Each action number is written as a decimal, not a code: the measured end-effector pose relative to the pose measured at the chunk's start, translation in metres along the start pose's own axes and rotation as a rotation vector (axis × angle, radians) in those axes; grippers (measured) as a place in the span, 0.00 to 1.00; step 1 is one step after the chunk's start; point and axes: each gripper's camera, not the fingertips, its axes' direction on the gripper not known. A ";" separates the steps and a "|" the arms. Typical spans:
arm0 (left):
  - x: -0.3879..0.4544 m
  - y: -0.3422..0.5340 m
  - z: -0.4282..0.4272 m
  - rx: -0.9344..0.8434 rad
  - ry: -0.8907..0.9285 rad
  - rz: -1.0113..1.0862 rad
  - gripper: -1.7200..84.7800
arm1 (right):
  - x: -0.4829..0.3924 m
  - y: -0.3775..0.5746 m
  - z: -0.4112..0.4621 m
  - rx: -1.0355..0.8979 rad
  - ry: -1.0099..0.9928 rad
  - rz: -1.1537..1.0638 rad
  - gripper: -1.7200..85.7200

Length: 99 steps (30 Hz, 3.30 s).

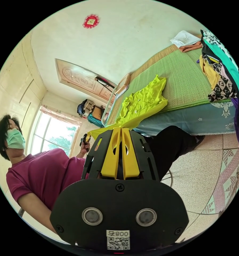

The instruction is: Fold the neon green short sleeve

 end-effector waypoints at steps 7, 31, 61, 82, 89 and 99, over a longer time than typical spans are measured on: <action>-0.006 -0.031 0.019 0.003 0.015 -0.017 0.02 | -0.001 -0.014 0.003 0.012 -0.009 0.010 0.02; -0.032 -0.253 0.144 -0.004 -0.046 0.020 0.02 | 0.030 -0.190 0.016 0.056 0.056 0.043 0.02; -0.180 -0.509 0.322 -0.027 -0.280 -0.147 0.02 | 0.182 -0.440 0.101 -0.072 0.147 0.271 0.02; -0.245 -0.519 0.376 -0.046 -0.317 -0.138 0.04 | 0.239 -0.465 0.115 -0.060 0.130 0.319 0.03; -0.241 -0.500 0.484 -0.419 -0.367 0.022 0.03 | 0.194 -0.456 0.151 -0.098 0.174 0.183 0.02; -0.284 -0.510 0.526 -0.429 -0.546 -0.032 0.02 | 0.192 -0.476 0.260 -0.283 0.465 0.128 0.02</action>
